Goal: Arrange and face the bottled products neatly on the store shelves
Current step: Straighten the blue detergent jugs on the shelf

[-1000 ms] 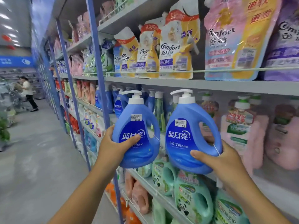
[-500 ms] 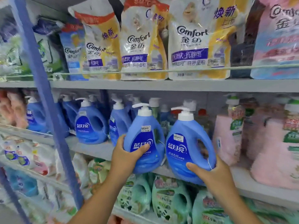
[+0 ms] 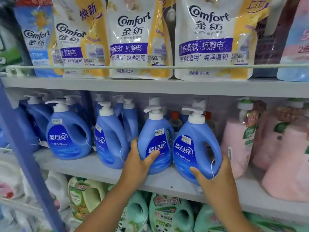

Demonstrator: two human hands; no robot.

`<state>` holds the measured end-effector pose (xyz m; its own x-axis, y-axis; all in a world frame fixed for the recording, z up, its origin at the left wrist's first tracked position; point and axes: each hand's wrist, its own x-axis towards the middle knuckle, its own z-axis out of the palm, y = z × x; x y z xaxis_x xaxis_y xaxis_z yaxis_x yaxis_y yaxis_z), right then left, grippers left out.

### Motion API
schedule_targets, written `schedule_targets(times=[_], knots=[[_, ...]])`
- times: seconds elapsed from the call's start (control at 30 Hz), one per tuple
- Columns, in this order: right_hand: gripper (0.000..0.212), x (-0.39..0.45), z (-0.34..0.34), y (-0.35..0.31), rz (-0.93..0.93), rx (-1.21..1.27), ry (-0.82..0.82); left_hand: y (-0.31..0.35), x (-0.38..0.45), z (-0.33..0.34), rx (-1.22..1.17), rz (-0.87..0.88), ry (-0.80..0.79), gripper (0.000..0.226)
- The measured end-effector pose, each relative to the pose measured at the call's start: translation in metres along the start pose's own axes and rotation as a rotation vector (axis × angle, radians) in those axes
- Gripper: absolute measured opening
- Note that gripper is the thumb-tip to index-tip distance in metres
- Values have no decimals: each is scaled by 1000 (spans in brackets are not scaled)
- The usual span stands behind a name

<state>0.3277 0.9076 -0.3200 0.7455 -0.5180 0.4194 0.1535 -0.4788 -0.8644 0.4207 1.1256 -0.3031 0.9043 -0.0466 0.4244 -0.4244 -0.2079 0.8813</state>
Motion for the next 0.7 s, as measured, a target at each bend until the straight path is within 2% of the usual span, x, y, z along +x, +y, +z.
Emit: schedule_targets(times=[0.1,0.2,0.23,0.3,0.4,0.5,0.6,0.7], knots=[[72,1,0,4,-41,-110,13,-1,2,2,12,-14,-33,49],[91,5,1,0,-180,-260,175,5,-5,-12,13,4,2,53],[92,7,0,-4,-248,-285,247,9,-6,-22,4,4,38,49],[80,11,-2,-18,-372,-326,283,16,-8,-51,2,23,140,37],[73,4,12,-51,-513,-189,209,19,0,-104,11,68,299,22],[60,-16,51,-95,-592,2,97,4,21,-155,100,66,401,20],[50,-19,105,-123,-470,127,-139,-15,43,-197,114,78,504,21],[61,-6,168,-153,-328,83,-255,-34,66,-232,274,132,574,26]])
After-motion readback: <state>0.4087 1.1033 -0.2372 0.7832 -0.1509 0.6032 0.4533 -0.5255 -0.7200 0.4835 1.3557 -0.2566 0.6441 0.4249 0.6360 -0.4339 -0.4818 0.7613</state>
